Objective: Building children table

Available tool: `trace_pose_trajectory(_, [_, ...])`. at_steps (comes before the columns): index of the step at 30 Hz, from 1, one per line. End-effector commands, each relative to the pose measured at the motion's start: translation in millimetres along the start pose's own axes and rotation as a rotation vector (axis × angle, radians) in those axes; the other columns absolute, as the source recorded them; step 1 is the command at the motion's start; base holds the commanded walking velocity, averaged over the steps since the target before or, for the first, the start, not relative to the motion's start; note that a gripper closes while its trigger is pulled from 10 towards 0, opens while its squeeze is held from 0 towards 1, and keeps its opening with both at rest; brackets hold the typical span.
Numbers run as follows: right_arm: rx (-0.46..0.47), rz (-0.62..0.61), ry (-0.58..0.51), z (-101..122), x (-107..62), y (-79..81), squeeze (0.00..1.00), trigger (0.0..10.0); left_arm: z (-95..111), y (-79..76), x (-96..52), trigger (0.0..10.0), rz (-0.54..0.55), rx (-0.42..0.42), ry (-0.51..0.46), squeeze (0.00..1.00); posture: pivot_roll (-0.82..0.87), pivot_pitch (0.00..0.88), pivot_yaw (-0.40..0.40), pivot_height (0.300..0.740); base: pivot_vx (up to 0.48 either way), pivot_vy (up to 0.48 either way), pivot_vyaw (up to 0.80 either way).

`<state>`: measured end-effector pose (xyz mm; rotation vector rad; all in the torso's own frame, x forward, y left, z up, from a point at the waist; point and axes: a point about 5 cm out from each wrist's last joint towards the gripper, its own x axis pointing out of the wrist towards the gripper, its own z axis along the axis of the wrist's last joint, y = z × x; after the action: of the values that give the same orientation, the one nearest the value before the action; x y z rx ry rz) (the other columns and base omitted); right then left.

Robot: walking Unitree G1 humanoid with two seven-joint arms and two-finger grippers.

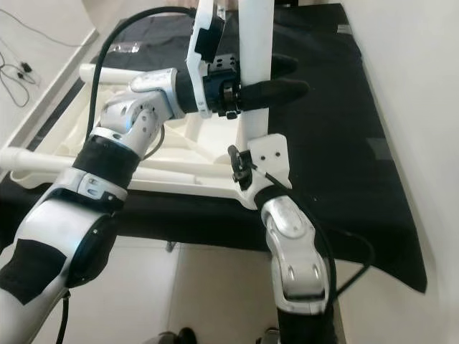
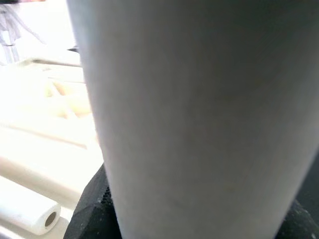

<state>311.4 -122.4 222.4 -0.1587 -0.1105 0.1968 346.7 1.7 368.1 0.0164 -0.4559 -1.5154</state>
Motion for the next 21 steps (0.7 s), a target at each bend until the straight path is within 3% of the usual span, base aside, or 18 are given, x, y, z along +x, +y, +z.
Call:
trace_pose_trajectory(1, [0.028,0.026,0.183,-36.6,2.8,7.4,0.0,0.0,0.2,-4.4,6.3,10.0,-0.029,0.008,0.006,0.0,-0.07,0.23,0.122,0.74,0.0,0.0,0.0])
trace_pose_trajectory(4, [0.027,0.028,0.181,-36.2,3.4,7.4,0.0,0.0,0.1,-4.1,6.0,10.0,-0.025,0.009,0.008,0.0,-0.07,0.229,0.122,0.74,0.0,0.0,0.0])
trace_pose_trajectory(5, [0.022,0.017,0.187,-35.1,2.6,9.0,0.0,8.2,0.2,-4.4,5.6,0.0,-0.028,0.007,0.008,0.0,-0.07,0.227,0.122,0.74,0.0,0.0,0.0])
trace_pose_trajectory(6, [0.022,0.017,0.187,-35.1,2.6,9.0,0.0,8.2,0.2,-4.4,5.6,0.0,-0.028,0.007,0.008,0.0,-0.07,0.227,0.122,0.74,0.0,0.0,0.0])
trace_pose_trajectory(7, [0.027,0.018,0.184,-33.7,2.4,10.9,0.0,10.0,0.1,-4.9,5.5,0.0,-0.035,0.004,0.01,0.0,-0.07,0.227,0.124,0.74,0.0,0.0,0.0])
trace_pose_trajectory(14, [0.006,0.068,0.168,-24.2,4.6,12.0,0.0,10.0,-0.6,-6.4,4.9,0.0,-0.053,-0.002,0.012,0.0,-0.07,0.226,0.126,0.74,0.0,0.0,0.0])
trace_pose_trajectory(15, [-0.013,0.108,0.16,-20.0,7.5,9.9,0.81,10.0,-0.9,-6.8,4.6,0.0,-0.059,-0.003,0.013,0.0,-0.07,0.225,0.125,0.74,0.0,0.0,0.0])
trace_pose_trajectory(16, [-0.02,0.168,0.143,-14.9,11.8,6.4,1.0,10.0,-1.2,-7.3,4.5,0.0,-0.064,-0.004,0.012,0.0,-0.07,0.225,0.125,0.74,0.0,0.0,0.0])
trace_pose_trajectory(18, [-0.02,0.168,0.143,-14.9,11.8,6.4,1.0,10.0,-1.2,-7.3,4.5,0.0,-0.064,-0.004,0.012,0.0,-0.07,0.225,0.125,0.74,0.0,0.0,0.0])
trace_pose_trajectory(21, [-0.025,0.352,0.081,-3.1,23.1,-0.7,1.0,10.0,-1.6,-7.9,4.8,0.0,-0.073,-0.005,0.011,0.0,-0.07,0.226,0.128,0.74,0.0,0.0,0.0])
